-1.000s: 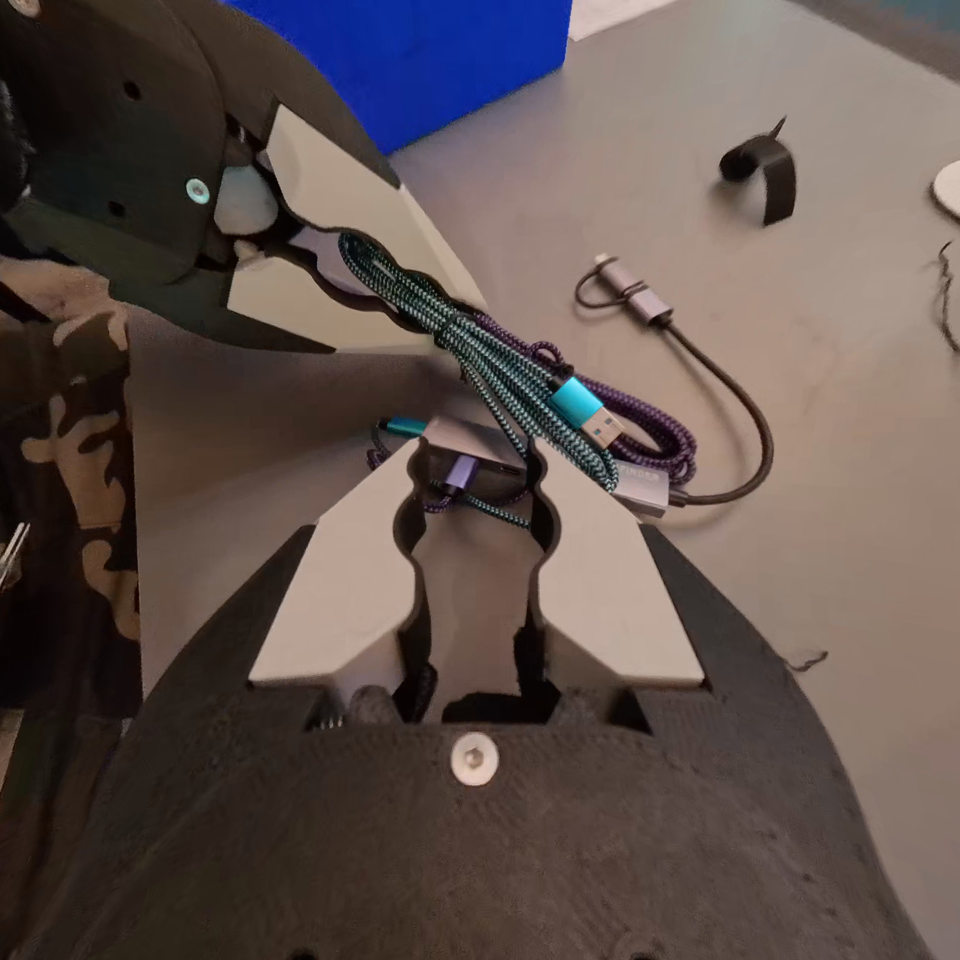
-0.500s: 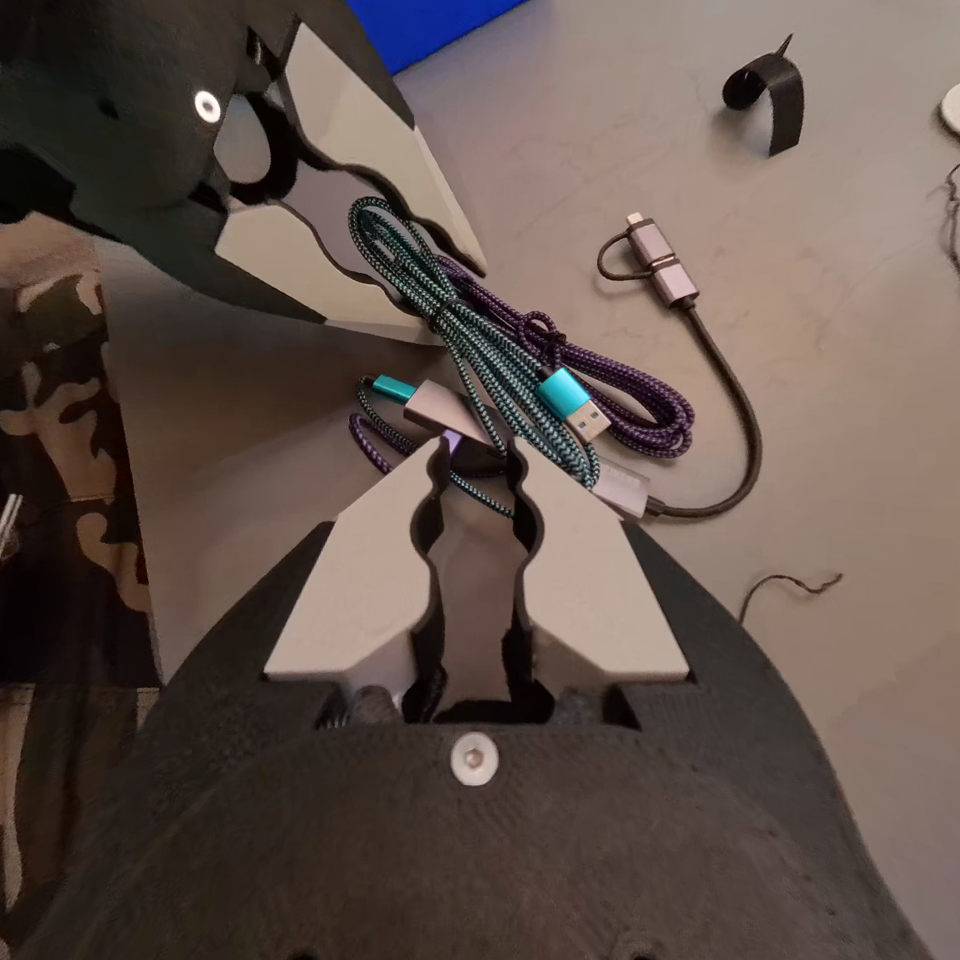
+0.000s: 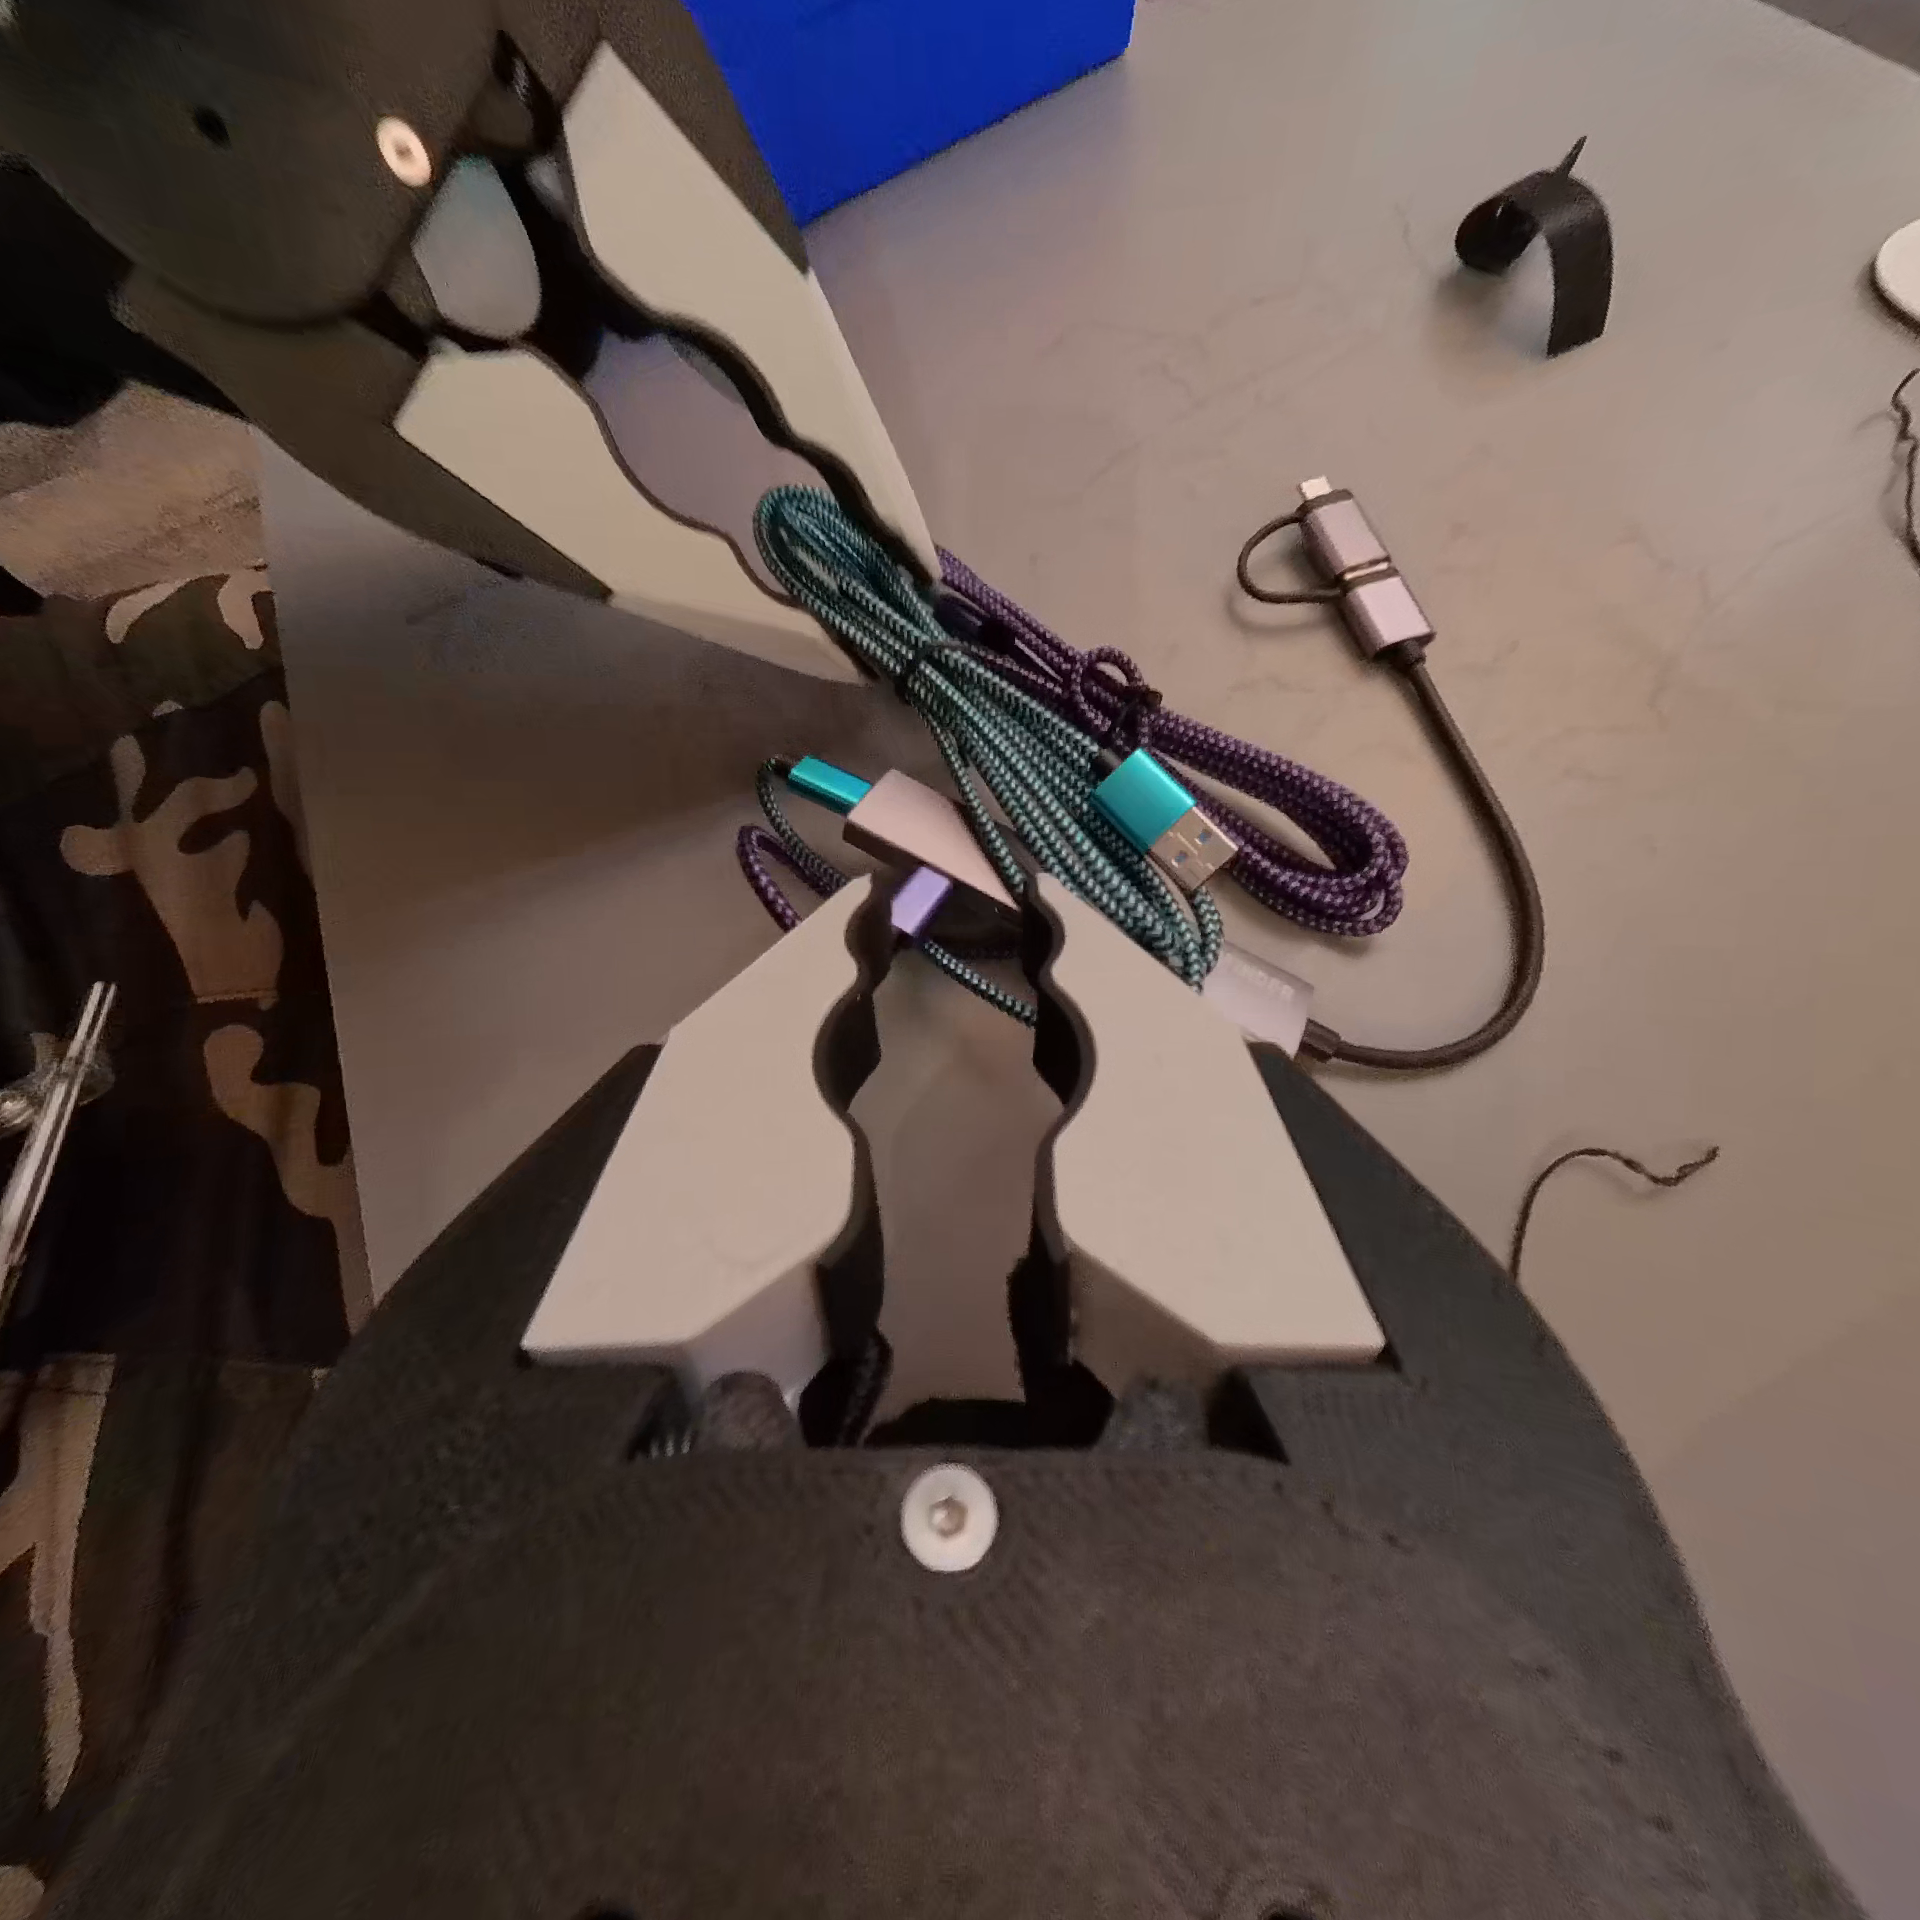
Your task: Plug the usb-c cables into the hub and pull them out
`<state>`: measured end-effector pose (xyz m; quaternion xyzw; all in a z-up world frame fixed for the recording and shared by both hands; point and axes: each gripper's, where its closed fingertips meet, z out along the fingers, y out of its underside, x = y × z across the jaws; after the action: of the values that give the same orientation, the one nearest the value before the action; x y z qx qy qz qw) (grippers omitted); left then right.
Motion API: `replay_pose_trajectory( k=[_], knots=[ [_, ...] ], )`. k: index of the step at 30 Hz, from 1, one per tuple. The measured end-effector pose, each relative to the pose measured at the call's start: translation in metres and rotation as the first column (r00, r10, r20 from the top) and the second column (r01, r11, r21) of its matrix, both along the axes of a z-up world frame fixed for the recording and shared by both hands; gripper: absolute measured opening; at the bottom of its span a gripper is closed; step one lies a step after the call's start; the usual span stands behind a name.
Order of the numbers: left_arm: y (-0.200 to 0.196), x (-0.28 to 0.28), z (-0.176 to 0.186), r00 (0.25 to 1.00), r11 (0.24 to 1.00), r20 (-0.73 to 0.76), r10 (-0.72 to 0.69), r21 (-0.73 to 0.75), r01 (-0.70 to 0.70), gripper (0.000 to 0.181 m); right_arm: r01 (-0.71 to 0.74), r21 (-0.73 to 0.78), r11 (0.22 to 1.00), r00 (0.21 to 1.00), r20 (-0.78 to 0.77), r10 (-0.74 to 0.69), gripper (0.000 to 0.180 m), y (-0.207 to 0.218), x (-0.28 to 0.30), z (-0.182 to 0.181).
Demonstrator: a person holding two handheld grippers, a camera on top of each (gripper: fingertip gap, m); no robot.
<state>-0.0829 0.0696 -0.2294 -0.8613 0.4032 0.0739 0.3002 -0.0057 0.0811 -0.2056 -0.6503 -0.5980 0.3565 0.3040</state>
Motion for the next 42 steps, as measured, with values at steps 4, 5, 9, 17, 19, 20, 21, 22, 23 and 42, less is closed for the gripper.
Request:
replay_pose_trajectory(
  k=[4, 5, 9, 17, 19, 20, 21, 22, 23, 42],
  knots=[
    [0.002, 0.002, 0.002, 1.0, 1.0, 0.012, 0.003, 0.027, -0.003, 0.014, -0.002, 0.033, 0.999, 1.0, -0.017, 0.003, 0.029, 0.002, -0.003, 0.008],
    [0.002, 0.003, 0.003, 1.0, 0.999, 0.029, 0.008, 0.031, -0.009, 0.013, -0.003, 0.04, 0.999, 1.0, -0.025, 0.004, 0.031, 0.003, -0.005, 0.011],
    [0.0, 0.013, 0.015, 0.965, 0.998, 0.255, 0.058, -0.025, -0.054, 0.007, -0.025, 0.083, 0.996, 0.995, -0.094, 0.033, 0.036, 0.002, -0.011, 0.025],
    [0.001, 0.028, 0.04, 0.718, 0.978, 0.67, 0.19, -0.194, -0.078, 0.006, -0.047, 0.08, 0.996, 0.994, -0.095, 0.055, 0.035, -0.002, -0.022, 0.027],
    [0.0, 0.033, 0.044, 0.659, 0.974, 0.723, 0.208, -0.216, -0.07, 0.006, -0.033, 0.069, 0.997, 0.995, -0.094, 0.04, 0.035, 0.001, -0.024, 0.025],
    [0.0, 0.035, 0.046, 0.636, 0.972, 0.741, 0.217, -0.225, -0.069, 0.006, -0.028, 0.063, 0.998, 0.995, -0.093, 0.034, 0.031, 0.002, -0.025, 0.023],
    [0.0, 0.036, 0.047, 0.611, 0.971, 0.759, 0.223, -0.231, -0.068, 0.006, -0.029, 0.062, 0.998, 0.996, -0.082, 0.034, 0.03, 0.002, -0.025, 0.021],
    [-0.001, 0.037, 0.048, 0.588, 0.968, 0.774, 0.233, -0.241, -0.067, 0.006, -0.034, 0.06, 0.998, 0.997, -0.071, 0.038, 0.03, 0.002, -0.026, 0.018],
    [-0.001, 0.038, 0.049, 0.569, 0.967, 0.786, 0.241, -0.248, -0.067, 0.006, -0.042, 0.055, 0.998, 0.996, -0.071, 0.046, 0.03, 0.0, -0.026, 0.016],
    [0.011, 0.015, 0.072, 0.415, 0.961, 0.867, 0.277, -0.249, -0.121, 0.006, -0.114, 0.001, 0.994, 0.993, 0.023, 0.114, 0.015, -0.009, 0.013, -0.003]
  ],
)
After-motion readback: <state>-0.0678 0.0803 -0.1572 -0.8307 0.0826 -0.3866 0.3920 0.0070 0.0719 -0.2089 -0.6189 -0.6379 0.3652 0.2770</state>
